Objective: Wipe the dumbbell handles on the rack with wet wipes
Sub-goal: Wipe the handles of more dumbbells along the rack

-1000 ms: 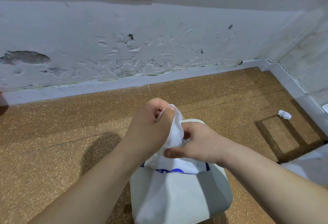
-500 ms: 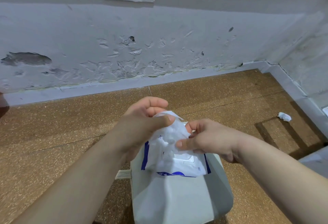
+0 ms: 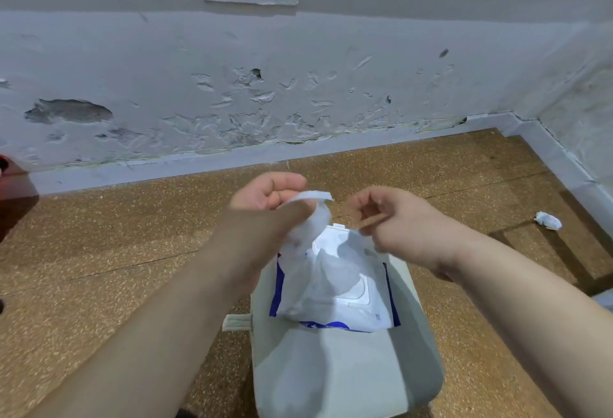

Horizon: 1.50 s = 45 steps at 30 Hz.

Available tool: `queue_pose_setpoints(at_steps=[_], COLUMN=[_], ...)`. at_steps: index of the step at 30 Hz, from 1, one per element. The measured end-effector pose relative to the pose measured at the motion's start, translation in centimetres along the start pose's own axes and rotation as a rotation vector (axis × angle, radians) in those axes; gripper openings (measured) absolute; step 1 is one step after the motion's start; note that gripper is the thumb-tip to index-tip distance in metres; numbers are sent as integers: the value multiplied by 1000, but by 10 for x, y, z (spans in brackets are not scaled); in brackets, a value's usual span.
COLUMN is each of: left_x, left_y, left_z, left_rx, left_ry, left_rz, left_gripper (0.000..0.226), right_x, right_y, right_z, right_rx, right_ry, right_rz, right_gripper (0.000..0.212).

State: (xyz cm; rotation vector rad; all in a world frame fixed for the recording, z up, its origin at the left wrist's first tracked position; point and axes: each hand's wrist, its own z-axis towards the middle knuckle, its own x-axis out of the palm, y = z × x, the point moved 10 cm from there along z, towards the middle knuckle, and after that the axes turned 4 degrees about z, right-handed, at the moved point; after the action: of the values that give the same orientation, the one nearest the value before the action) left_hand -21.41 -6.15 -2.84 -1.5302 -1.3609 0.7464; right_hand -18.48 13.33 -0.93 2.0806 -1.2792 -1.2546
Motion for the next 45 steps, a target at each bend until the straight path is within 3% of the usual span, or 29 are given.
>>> queue_pose_setpoints(at_steps=[2, 4, 7, 12, 16, 20, 23, 27, 33, 38, 40, 43, 45], left_x=[4, 12, 35, 77, 118, 149, 184, 247, 320, 399, 451, 530, 558], left_y=[-5, -12, -34, -105, -206, -308, -383, -459, -447, -400, -366, -303, -278], left_z=[-4, -17, -51, -121, -194, -269, -335, -461, -616, -714, -792, -934, -994], left_rx=[1, -2, -51, -167, -204, -231, -278, -324, -499, -430, -406, -420, -418], left_ry=[10, -10, -49, -33, 61, 133, 291, 591, 961, 1021, 1103, 1267, 1336], left_rz=[-2, 14, 15, 70, 159, 178, 188, 238, 251, 294, 340, 352, 397], left_gripper=[31, 29, 21, 20, 29, 40, 38, 24, 30, 66, 63, 51, 44], right_x=[-11, -2, 22, -4, -86, -170, -226, -273, -291, -296, -290, -263, -247], right_y=[10, 17, 21, 33, 108, 176, 229, 256, 201, 116, 61, -43, -79], right_z=[1, -1, -28, -134, -233, -330, -422, -576, -744, -897, -991, -1140, -1196], right_rx=[-41, -49, 36, 331, 226, 175, 124, 55, 70, 111, 121, 167, 181], right_ry=[-110, -87, 114, 147, 119, -40, -147, -371, -592, -802, -907, -1113, -1160], right_rz=[94, 195, 415, 933, 990, 1055, 1047, 1151, 1294, 1368, 1411, 1489, 1538], right_gripper=[33, 14, 36, 78, 49, 32, 14, 20, 22, 35, 44, 42, 43])
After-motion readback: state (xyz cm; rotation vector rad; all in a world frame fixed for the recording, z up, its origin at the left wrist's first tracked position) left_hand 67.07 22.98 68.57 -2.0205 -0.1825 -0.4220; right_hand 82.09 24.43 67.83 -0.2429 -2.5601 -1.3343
